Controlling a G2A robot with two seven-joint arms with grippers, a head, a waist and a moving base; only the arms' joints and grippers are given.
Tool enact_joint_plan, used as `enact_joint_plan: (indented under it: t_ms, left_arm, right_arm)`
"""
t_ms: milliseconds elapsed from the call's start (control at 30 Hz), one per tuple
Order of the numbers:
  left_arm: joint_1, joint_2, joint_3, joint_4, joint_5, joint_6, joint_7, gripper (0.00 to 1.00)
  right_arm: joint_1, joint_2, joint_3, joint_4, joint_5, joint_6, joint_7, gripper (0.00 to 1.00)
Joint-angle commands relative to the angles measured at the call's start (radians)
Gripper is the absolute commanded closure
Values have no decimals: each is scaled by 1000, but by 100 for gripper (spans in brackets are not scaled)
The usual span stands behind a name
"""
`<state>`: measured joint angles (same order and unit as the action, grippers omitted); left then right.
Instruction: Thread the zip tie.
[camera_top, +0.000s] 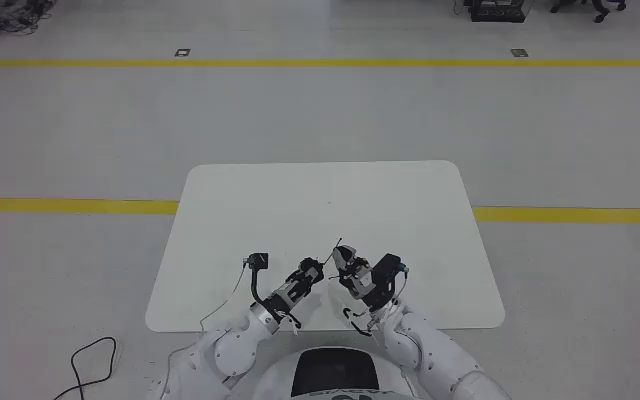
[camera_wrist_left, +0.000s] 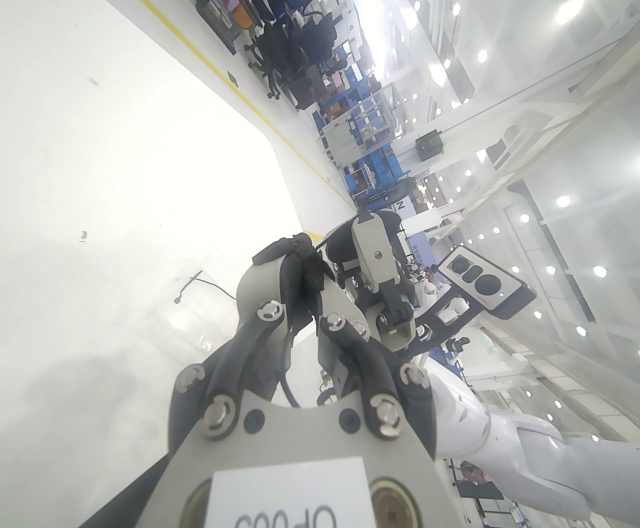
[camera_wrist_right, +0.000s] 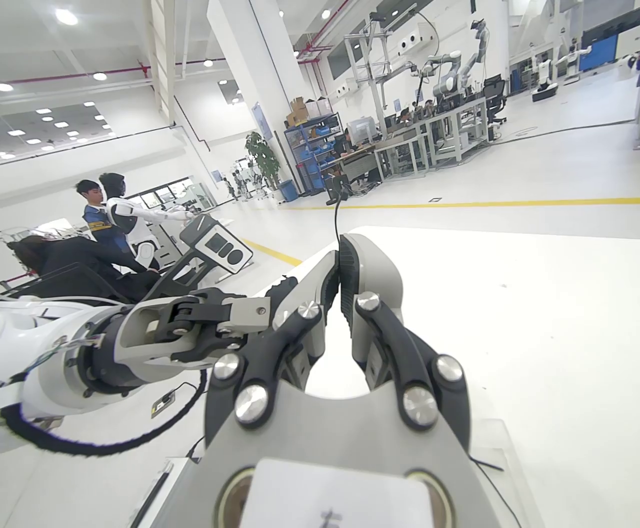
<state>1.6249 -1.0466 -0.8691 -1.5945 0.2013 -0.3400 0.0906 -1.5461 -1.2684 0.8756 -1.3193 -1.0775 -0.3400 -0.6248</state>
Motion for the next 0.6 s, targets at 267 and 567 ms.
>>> enact_joint_plan:
  t_ms: [267,567]
  left_arm:
    - [0,0,0,0,0,0,0,100]
    - [0,0,0,0,0,0,0,100]
  right_arm:
    - [6,-2,-3,8,-1,0,-12,100]
    - [8,-4,-3,13,-2,0,-10,100]
